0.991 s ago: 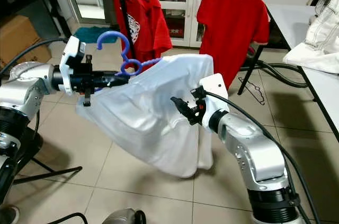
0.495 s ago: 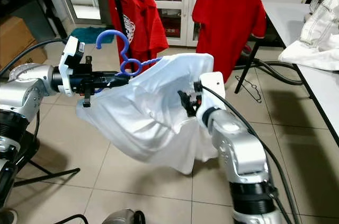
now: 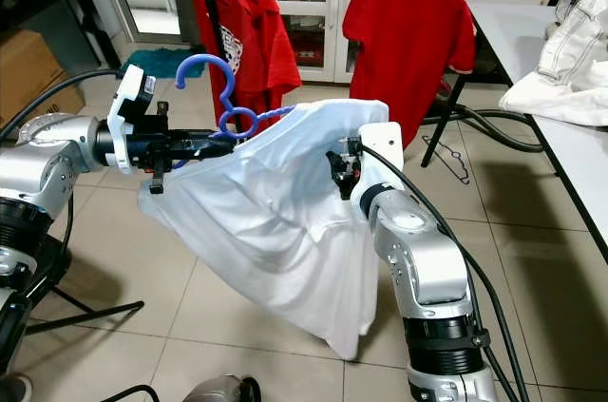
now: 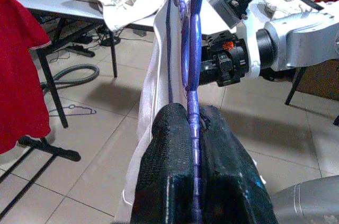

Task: Hang hanger

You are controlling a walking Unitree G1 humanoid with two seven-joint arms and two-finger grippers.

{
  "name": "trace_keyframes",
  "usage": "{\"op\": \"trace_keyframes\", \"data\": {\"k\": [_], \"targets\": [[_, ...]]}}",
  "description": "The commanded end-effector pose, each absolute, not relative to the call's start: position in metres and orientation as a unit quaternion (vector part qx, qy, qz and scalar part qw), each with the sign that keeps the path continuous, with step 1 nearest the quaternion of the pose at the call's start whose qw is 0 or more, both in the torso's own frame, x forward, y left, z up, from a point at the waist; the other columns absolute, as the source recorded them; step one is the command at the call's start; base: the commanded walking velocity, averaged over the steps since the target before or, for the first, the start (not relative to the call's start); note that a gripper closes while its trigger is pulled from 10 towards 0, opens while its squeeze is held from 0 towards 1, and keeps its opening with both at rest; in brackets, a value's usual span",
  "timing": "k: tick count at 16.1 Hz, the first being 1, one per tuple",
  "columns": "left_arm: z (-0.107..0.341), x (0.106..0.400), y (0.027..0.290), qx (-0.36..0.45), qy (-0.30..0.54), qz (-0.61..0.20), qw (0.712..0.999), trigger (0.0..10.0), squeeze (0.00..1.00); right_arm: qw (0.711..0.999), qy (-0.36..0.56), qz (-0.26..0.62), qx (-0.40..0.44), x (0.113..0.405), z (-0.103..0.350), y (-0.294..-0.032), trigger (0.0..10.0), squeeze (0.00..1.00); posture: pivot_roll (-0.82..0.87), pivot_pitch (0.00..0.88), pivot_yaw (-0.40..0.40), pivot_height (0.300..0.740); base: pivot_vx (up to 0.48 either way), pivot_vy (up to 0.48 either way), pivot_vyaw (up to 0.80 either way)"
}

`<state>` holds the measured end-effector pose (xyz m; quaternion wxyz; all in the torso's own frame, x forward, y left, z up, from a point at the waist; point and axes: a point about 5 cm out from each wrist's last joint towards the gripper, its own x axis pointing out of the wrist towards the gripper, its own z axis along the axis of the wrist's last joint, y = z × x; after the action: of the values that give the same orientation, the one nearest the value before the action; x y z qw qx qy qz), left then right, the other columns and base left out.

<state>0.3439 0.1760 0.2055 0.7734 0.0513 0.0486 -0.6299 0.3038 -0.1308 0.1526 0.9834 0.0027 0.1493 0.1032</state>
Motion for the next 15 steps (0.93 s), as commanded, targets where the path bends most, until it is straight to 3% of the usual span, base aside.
{"op": "trace_keyframes", "data": {"k": [1,15], "targets": [[0.213,0.3427,0.1771,0.057,0.033,-0.631,0.773,0.0,0.0,0.985,0.142,0.098,0.0,0.3059,0.1552,-0.1318,0.0,0.0,0.0,0.0,0.097,0.74,0.0,0.0,0.0],[0.2125,0.3425,0.1787,0.061,0.037,-0.628,0.775,0.0,0.0,0.985,0.139,0.098,0.004,0.308,0.1556,-0.1363,0.0,0.0,0.0,0.0,0.099,0.74,0.0,0.0,0.0]]}}
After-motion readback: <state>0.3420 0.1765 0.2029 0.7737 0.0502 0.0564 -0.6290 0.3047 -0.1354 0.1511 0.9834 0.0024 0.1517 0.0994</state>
